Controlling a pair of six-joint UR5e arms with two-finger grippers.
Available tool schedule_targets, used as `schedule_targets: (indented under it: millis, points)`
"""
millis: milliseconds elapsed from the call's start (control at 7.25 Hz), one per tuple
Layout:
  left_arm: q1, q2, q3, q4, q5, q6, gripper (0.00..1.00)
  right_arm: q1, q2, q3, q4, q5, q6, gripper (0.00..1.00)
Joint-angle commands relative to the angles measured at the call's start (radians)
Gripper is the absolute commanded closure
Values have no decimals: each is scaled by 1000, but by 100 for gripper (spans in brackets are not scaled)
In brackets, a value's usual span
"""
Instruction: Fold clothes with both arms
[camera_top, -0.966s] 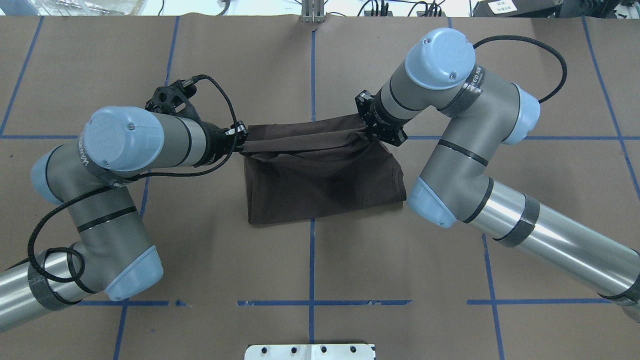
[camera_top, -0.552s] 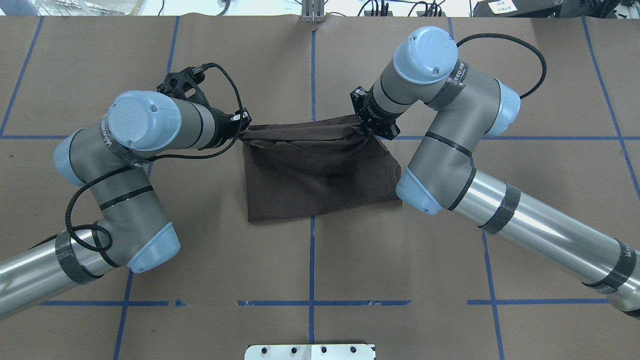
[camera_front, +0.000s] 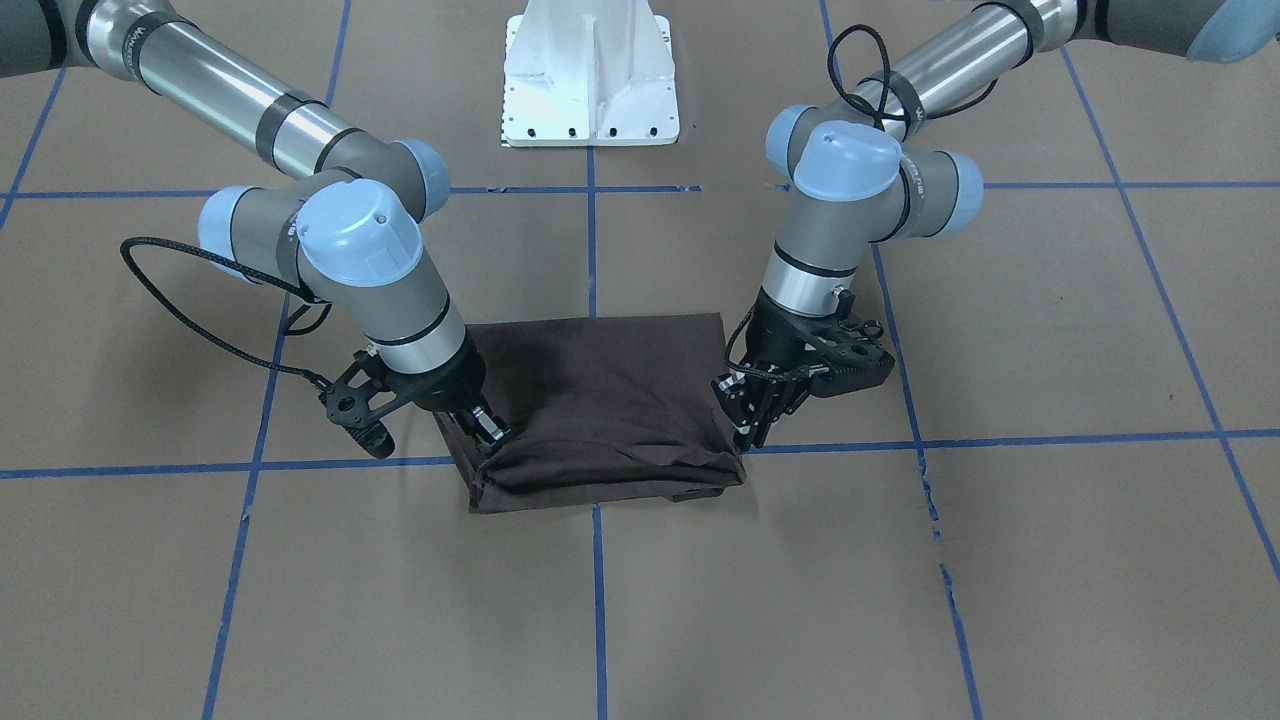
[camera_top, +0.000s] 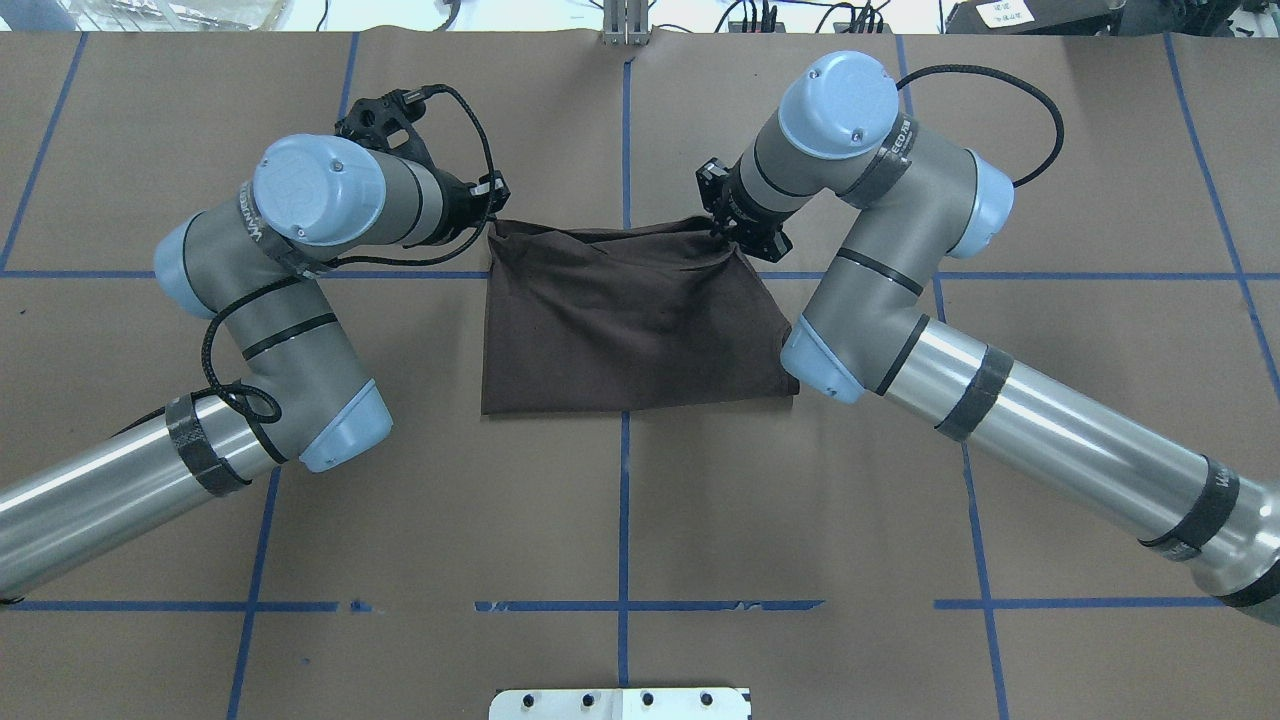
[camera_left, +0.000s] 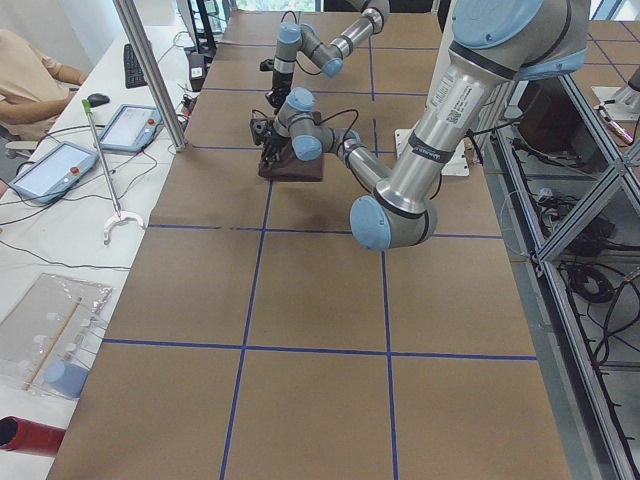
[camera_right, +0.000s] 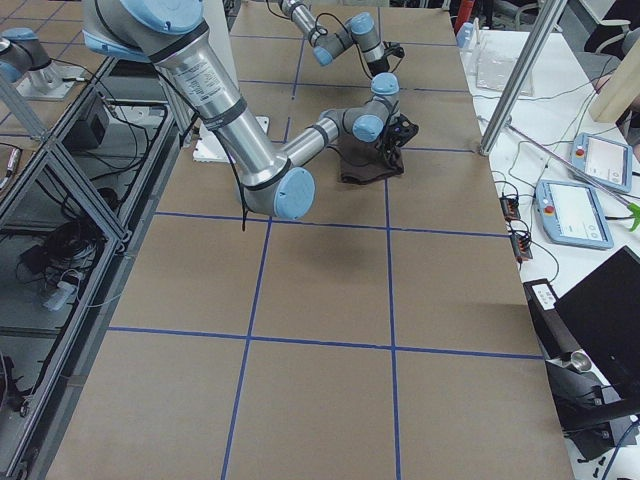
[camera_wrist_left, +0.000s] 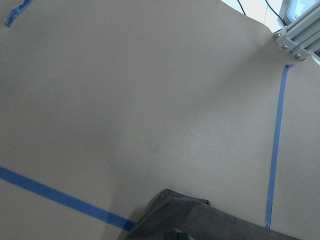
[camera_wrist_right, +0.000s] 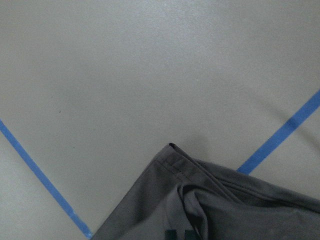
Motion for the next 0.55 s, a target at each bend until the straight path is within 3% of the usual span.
schedule_targets:
  millis: [0, 276, 414]
  points:
    - [-48, -9, 12, -36, -10, 19, 0, 65, 31, -38, 7, 13, -80, 0]
    - [-88, 1, -10, -53, -58, 36, 0, 140, 18, -29, 5, 105, -147, 0]
    - [-134, 28, -36, -52, -173, 153, 0, 183, -14, -20, 8, 171, -218, 0]
